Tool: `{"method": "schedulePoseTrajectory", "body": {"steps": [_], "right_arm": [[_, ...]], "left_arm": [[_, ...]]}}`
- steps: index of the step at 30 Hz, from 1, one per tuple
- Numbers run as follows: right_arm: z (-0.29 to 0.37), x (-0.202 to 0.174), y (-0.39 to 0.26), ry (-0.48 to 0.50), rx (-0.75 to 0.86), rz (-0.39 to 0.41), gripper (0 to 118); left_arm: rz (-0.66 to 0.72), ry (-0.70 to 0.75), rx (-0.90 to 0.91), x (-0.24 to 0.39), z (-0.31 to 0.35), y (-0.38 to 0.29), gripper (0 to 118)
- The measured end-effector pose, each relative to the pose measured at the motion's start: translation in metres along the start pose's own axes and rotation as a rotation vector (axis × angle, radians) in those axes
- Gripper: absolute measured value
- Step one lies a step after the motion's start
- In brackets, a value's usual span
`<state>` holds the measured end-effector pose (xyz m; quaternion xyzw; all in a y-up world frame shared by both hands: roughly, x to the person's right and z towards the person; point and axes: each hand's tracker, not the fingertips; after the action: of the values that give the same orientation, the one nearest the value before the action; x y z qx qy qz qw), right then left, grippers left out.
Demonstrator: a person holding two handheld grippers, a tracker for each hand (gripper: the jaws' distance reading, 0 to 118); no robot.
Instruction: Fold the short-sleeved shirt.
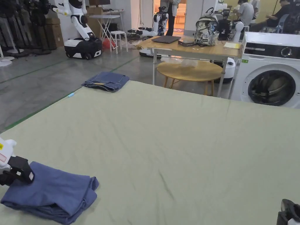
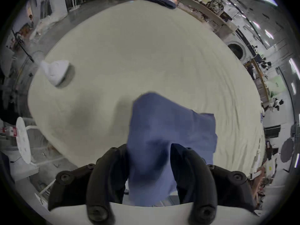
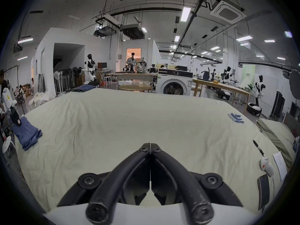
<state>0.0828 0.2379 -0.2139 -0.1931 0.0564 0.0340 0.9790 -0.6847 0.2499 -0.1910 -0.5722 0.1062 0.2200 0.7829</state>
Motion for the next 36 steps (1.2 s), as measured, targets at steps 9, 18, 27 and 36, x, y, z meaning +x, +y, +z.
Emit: {"method": "schedulePoseTrajectory", "body": {"steps": [9,18,27,36], "right_arm": [[-0.004,0.004,-0.003,-0.002,0.000,-0.015,0],[-0.002,0.024,-0.005,-0.042,0.007,-0.053,0],[0.008,0.041,0.005,-0.080,0.046,-0.078,0],[0.013,0.050,0.019,-0.113,0.118,-0.131,0]], "left_arm": [[-0.081,-0.079,0.143,0.045,0.000,-0.018,48],[-0.316,-0.195,0.362,0.208,-0.053,-0.087,47],[-0.443,-0.157,0.789,0.349,-0.060,-0.142,47],[-0.450,-0.127,0.991,0.419,-0.051,-0.180,8]]}}
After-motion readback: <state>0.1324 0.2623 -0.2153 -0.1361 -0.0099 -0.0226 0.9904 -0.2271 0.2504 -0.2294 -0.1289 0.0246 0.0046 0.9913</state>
